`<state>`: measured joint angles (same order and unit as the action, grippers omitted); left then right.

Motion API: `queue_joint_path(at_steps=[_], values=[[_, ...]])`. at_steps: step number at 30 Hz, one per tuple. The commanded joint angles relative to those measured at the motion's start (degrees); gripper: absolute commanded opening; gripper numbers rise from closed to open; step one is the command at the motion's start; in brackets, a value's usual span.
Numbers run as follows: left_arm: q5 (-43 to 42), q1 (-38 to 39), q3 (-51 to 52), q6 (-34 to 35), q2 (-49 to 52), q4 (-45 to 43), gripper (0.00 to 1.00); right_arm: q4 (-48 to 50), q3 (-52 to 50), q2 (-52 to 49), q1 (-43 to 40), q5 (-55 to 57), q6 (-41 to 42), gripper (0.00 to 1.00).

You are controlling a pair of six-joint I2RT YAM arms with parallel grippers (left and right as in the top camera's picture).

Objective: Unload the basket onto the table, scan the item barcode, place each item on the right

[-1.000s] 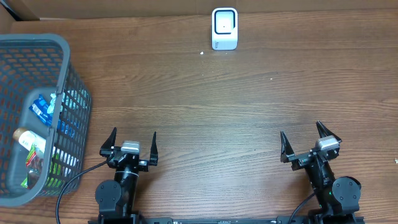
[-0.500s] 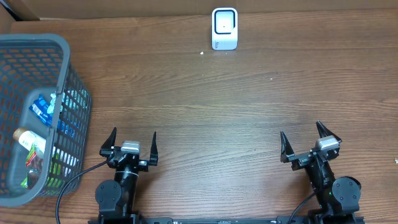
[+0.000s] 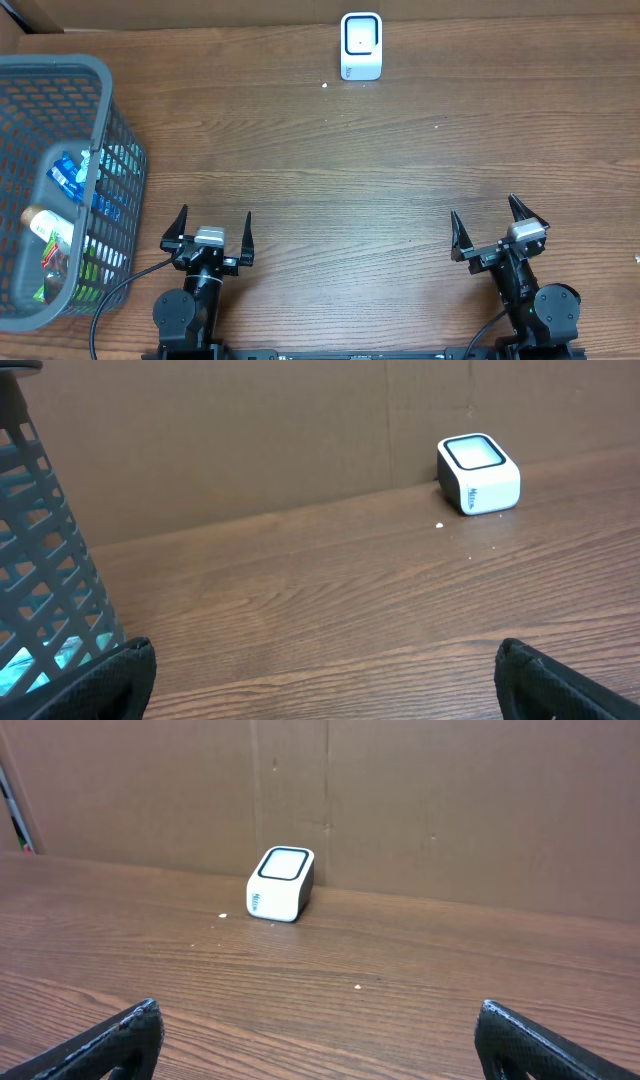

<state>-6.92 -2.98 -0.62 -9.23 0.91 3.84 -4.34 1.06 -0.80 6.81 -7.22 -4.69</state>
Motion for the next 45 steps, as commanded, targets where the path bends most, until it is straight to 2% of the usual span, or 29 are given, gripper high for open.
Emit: queue_joint_path(at_steps=[1, 24, 33, 38, 45], values=[[-0.5, 0.4, 0.3, -1.0, -0.7, -0.1, 0.99, 0.4, -0.6, 0.6, 0.3, 0.3, 0.2, 1.00], [-0.7, 0.4, 0.3, -0.8, -0.7, -0.1, 0.99, 2.6, -0.6, 0.6, 0.3, 0.1, 0.2, 1.00], [-5.8, 0.4, 0.3, -0.3, -0.7, -0.7, 1.00, 4.5, -0.6, 0.6, 0.3, -3.5, 0.3, 1.00], [-6.8, 0.4, -0.5, 2.7, -0.7, -0.7, 1.00, 8.6, -0.5, 0.6, 0.3, -7.0, 0.3, 1.00], [-10.8, 0.4, -7.2, 3.2, 1.0, 2.5, 1.00, 8.6, 2.8, 0.6, 0.3, -10.5, 0.5, 1.00]])
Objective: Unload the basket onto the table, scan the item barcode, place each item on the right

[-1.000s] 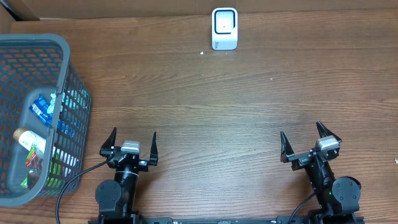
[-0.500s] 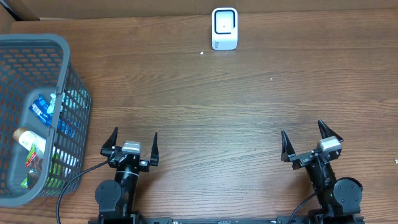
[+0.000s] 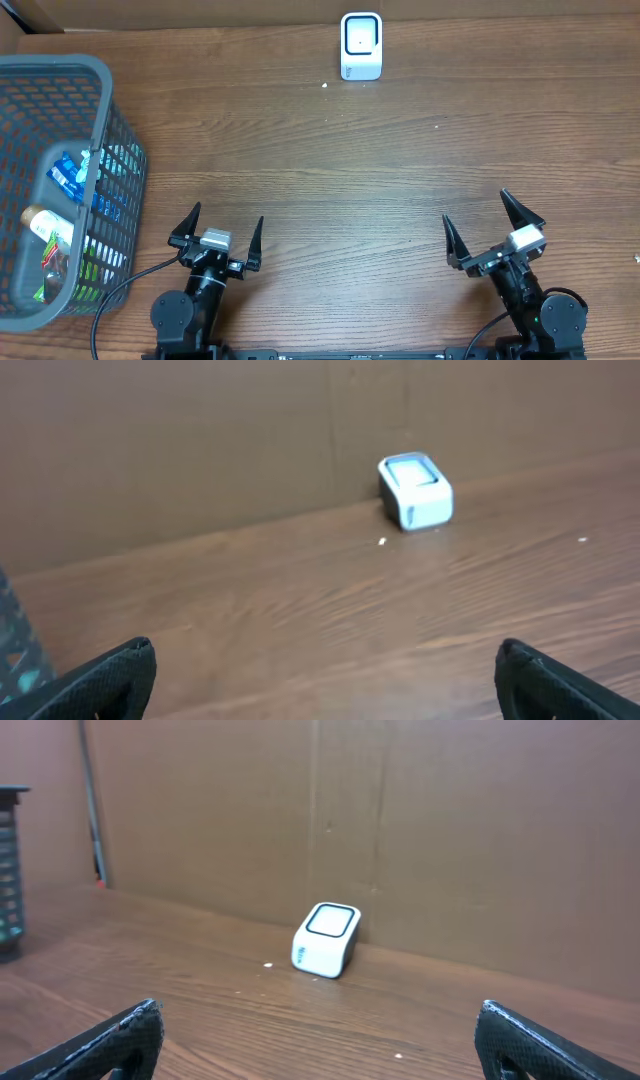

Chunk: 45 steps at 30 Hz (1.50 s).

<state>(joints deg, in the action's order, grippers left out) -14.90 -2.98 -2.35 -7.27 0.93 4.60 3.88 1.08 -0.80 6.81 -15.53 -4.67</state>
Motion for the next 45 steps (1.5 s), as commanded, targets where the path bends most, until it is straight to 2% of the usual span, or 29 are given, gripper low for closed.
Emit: queue_joint_path(at_steps=[1, 7, 14, 24, 31, 39, 45], values=[[-2.8, 0.4, -6.9, 1.2, 1.8, 2.8, 1.00, 0.3, 3.2, 0.6, 0.3, -2.2, 0.4, 1.00], [-3.2, 0.4, -16.2, 1.1, 9.3, 6.9, 1.00, -1.0, 6.8, 0.6, 0.3, -4.2, 0.4, 1.00], [-8.6, 0.4, -30.1, 1.0, 23.1, 11.8, 1.00, -4.1, 12.2, 0.6, 0.3, -5.4, 0.4, 1.00], [-9.2, 0.4, -53.0, 1.0, 44.9, 28.8, 1.00, -10.2, 20.5, -3.6, 0.3, -5.9, 0.4, 1.00], [-9.1, 0.4, -71.3, -0.5, 57.5, 39.9, 1.00, -13.6, 29.2, -14.3, 0.3, -10.1, 0.4, 1.00], [-7.0, 0.4, -92.4, -0.5, 69.2, 60.1, 1.00, -27.1, 46.8, -32.4, 0.3, -13.3, 0.4, 1.00], [-6.6, 0.4, -96.4, -0.5, 72.1, 64.5, 1.00, -41.6, 62.5, -46.7, 0.3, -19.1, -0.1, 1.00]])
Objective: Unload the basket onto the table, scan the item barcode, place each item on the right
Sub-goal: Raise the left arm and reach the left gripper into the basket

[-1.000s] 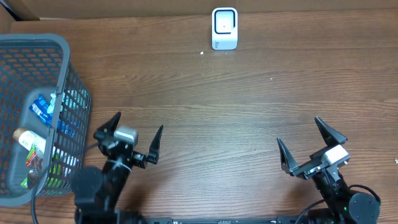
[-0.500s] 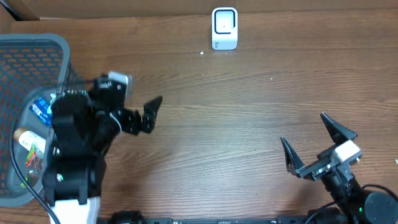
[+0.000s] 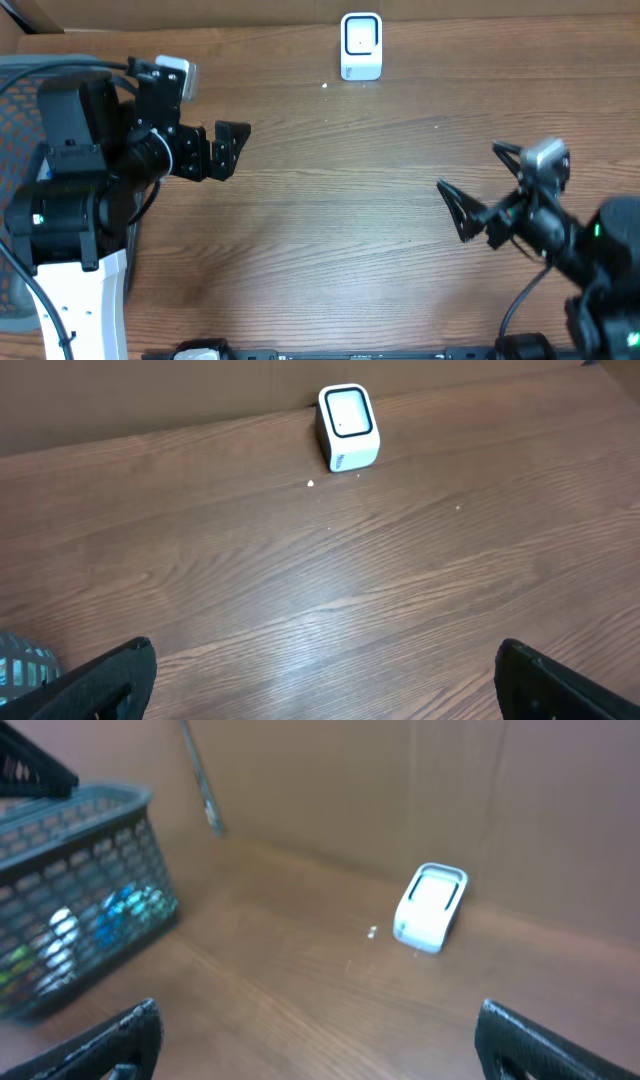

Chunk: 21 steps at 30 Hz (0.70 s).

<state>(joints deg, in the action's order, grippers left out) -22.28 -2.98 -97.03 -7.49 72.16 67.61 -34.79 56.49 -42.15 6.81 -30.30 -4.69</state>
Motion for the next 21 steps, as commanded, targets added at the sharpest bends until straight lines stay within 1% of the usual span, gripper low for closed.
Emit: queue_joint_path(at_steps=[1, 2, 3, 6, 9, 16, 18, 21], values=[[2.1, 0.4, -1.7, -0.3, 1.1, 2.6, 1.00, -5.8, 10.3, -8.2, 0.3, -5.1, -0.2, 1.00], [4.7, 0.4, -1.7, -0.2, 1.6, 3.9, 1.00, -11.8, 16.5, -13.3, 0.3, -5.4, -0.2, 1.00], [5.4, 0.4, -1.7, -0.2, 1.7, 4.4, 1.00, -14.8, 19.5, -15.6, 0.3, -5.4, -0.2, 1.00], [4.5, 0.4, -1.7, -0.1, 2.4, 5.2, 1.00, -25.1, 29.4, -23.4, 0.3, -5.4, -0.2, 1.00], [4.2, 0.4, -1.7, 0.0, 2.8, 6.1, 1.00, -31.6, 35.6, -28.9, 0.3, -5.4, -0.2, 1.00], [5.0, 0.4, -1.7, 0.4, 3.5, 3.7, 1.00, -32.9, 36.9, -33.3, 0.3, -6.1, 0.3, 1.00], [7.8, 0.4, -2.3, 4.2, 3.5, 3.2, 1.00, -32.9, 36.9, -33.5, 0.3, -6.0, 0.2, 1.00], [15.5, 0.3, -4.3, 11.7, 3.5, 3.6, 1.00, -32.8, 36.9, -33.5, 0.3, -6.0, 0.2, 1.00]])
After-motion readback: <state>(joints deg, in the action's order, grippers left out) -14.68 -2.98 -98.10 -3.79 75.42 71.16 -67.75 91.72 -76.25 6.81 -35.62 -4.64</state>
